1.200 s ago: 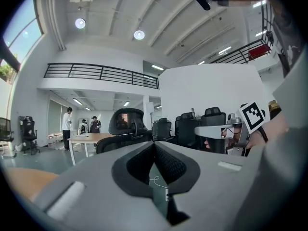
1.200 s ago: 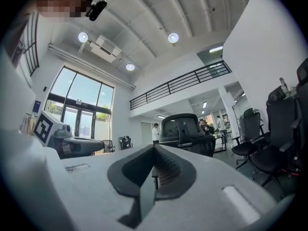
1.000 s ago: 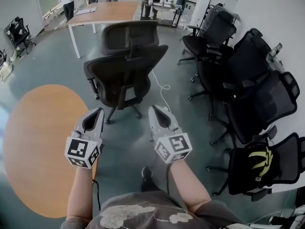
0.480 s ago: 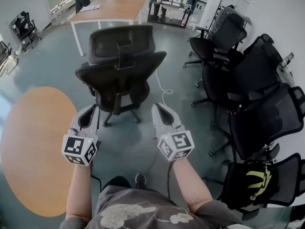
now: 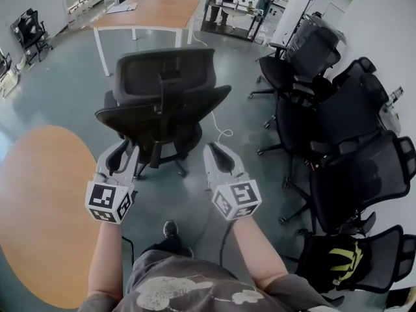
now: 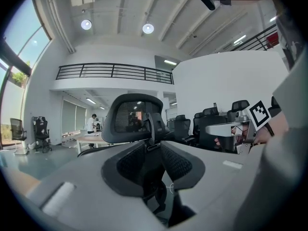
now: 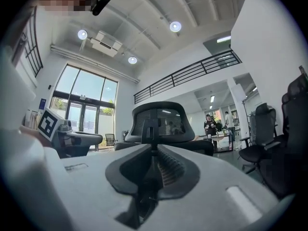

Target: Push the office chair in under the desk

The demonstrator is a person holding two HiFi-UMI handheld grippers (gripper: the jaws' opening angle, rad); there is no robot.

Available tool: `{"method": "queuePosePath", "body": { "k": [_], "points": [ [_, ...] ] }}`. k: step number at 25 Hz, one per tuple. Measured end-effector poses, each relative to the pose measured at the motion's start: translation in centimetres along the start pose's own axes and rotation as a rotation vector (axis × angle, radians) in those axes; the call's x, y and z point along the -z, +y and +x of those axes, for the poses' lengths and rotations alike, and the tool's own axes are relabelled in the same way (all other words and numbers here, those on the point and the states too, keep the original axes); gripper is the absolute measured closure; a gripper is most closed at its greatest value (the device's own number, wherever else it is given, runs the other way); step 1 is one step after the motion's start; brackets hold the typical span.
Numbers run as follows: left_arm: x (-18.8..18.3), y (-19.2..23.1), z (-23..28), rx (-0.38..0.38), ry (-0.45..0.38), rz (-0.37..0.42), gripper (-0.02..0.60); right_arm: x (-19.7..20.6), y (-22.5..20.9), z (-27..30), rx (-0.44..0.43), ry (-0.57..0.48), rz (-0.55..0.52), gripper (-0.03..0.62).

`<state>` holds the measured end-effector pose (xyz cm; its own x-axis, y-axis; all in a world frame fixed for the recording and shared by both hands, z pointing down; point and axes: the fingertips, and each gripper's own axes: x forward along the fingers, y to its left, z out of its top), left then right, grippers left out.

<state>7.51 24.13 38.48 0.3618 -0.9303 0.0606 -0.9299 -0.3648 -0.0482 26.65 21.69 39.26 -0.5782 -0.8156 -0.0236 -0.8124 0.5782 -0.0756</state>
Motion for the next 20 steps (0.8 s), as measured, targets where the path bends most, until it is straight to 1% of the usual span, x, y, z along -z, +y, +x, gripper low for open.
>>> {"method": "queuePosePath", "body": {
  "k": [1, 3, 9, 12, 14, 17, 20],
  "points": [
    [0.0, 0.4, 0.7, 0.005, 0.001, 0.009, 0.469, -0.1, -0.4, 0.9, -0.001, 0.004, -0.001, 0.554],
    [0.3, 1.2, 2.0, 0.005, 0.011, 0.024, 0.444, -0.1, -1.1, 2.9, 0.003, 0.011, -0.004, 0.546],
    [1.0, 5.2, 5.0, -0.043, 0.039, 0.013, 0.351, -0.8, -3.0, 8.1, 0.035, 0.006, -0.024, 0.485],
    [1.1, 6.6, 6.1, -0.053, 0.052, 0.051, 0.316, -0.5, -4.7, 9.3, 0.063, 0.030, -0.066, 0.453],
    [1.1, 7.3, 6.8, -0.058, 0.055, 0.060, 0.309, -0.1, -5.9, 9.8, 0.074, 0.047, -0.078, 0.447],
    [1.5, 7.8, 7.6, -0.082, 0.068, 0.047, 0.305, 0.5, -7.2, 10.9, 0.070, 0.071, -0.082, 0.433],
    [1.9, 8.2, 8.6, -0.113, 0.092, 0.067, 0.280, 0.9, -8.4, 12.6, 0.055, 0.089, -0.149, 0.414]
  ]
}}
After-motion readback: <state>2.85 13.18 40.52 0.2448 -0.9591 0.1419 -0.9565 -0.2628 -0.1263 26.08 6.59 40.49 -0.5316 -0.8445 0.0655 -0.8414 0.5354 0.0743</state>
